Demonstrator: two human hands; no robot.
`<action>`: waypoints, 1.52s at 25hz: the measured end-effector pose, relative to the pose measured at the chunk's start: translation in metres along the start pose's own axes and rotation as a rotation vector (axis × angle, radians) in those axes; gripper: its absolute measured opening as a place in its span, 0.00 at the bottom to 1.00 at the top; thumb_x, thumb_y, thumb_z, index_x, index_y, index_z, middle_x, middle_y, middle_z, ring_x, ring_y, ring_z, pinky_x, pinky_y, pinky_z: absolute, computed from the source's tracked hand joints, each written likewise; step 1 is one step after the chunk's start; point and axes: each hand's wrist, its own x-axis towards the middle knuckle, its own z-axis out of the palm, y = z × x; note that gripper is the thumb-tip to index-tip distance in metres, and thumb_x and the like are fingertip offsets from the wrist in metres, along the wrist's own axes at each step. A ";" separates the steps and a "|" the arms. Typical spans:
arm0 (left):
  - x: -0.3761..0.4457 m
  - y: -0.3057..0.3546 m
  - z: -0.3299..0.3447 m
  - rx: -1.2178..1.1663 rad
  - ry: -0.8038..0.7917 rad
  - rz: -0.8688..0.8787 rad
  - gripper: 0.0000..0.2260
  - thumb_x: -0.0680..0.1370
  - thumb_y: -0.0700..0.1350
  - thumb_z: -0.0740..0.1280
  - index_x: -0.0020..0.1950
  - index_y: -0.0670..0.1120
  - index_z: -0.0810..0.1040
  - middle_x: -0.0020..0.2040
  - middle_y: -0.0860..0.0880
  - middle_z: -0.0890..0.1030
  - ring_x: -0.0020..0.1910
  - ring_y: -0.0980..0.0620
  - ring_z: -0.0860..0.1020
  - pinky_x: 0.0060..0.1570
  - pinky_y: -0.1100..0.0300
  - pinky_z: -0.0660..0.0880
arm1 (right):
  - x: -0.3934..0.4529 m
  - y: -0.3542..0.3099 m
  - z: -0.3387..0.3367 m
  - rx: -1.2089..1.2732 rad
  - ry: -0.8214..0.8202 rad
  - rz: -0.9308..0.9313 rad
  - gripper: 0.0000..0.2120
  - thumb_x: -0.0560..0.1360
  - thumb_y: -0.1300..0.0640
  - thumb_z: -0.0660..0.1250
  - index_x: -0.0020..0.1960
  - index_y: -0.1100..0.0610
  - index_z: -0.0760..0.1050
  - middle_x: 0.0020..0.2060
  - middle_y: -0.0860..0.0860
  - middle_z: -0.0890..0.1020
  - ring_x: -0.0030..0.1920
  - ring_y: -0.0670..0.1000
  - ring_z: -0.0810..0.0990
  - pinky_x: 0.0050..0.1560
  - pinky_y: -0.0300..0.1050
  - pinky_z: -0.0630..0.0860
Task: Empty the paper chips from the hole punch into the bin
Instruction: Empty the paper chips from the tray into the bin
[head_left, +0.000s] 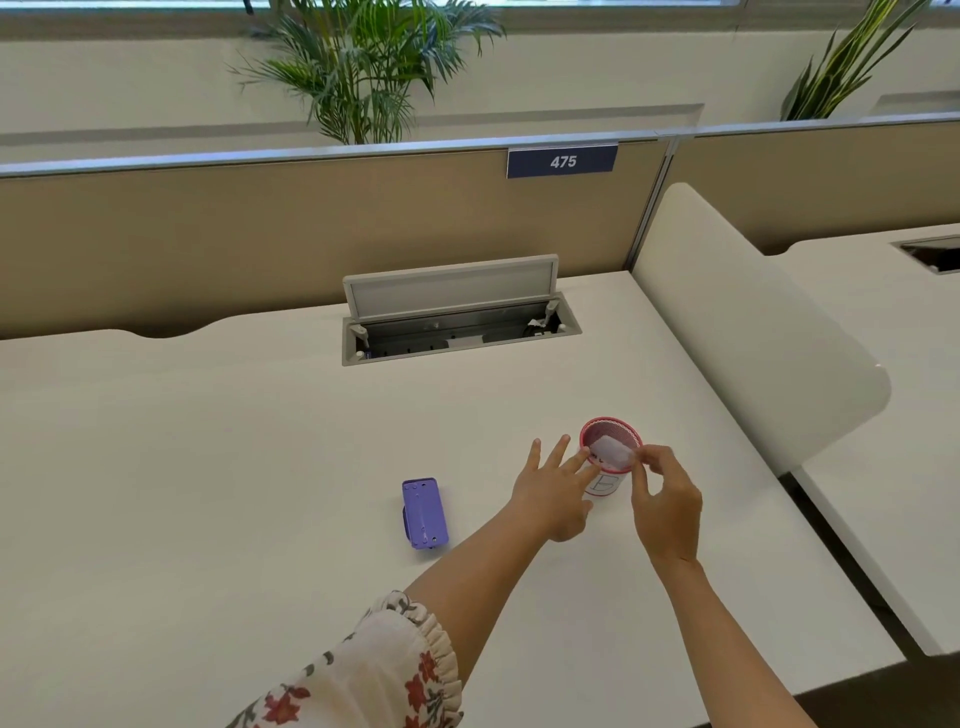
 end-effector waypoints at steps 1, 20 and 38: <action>0.000 0.000 0.000 -0.001 0.001 -0.001 0.27 0.84 0.53 0.52 0.82 0.52 0.46 0.82 0.50 0.45 0.80 0.46 0.37 0.75 0.39 0.34 | 0.002 -0.005 -0.001 0.102 0.041 0.089 0.07 0.77 0.61 0.69 0.55 0.59 0.77 0.46 0.54 0.84 0.44 0.53 0.83 0.49 0.43 0.79; 0.002 0.001 0.001 -0.053 -0.008 0.018 0.29 0.83 0.56 0.52 0.82 0.51 0.45 0.82 0.49 0.45 0.80 0.47 0.38 0.75 0.39 0.35 | 0.002 -0.021 0.002 0.241 0.172 0.306 0.04 0.79 0.60 0.67 0.53 0.58 0.78 0.46 0.52 0.83 0.46 0.52 0.82 0.49 0.46 0.82; -0.062 -0.128 0.021 -1.609 0.415 -0.598 0.17 0.84 0.48 0.56 0.60 0.41 0.81 0.55 0.45 0.84 0.54 0.48 0.79 0.59 0.57 0.74 | -0.003 -0.112 0.083 0.738 -0.343 0.676 0.07 0.75 0.63 0.71 0.53 0.59 0.81 0.41 0.51 0.86 0.44 0.48 0.85 0.46 0.36 0.81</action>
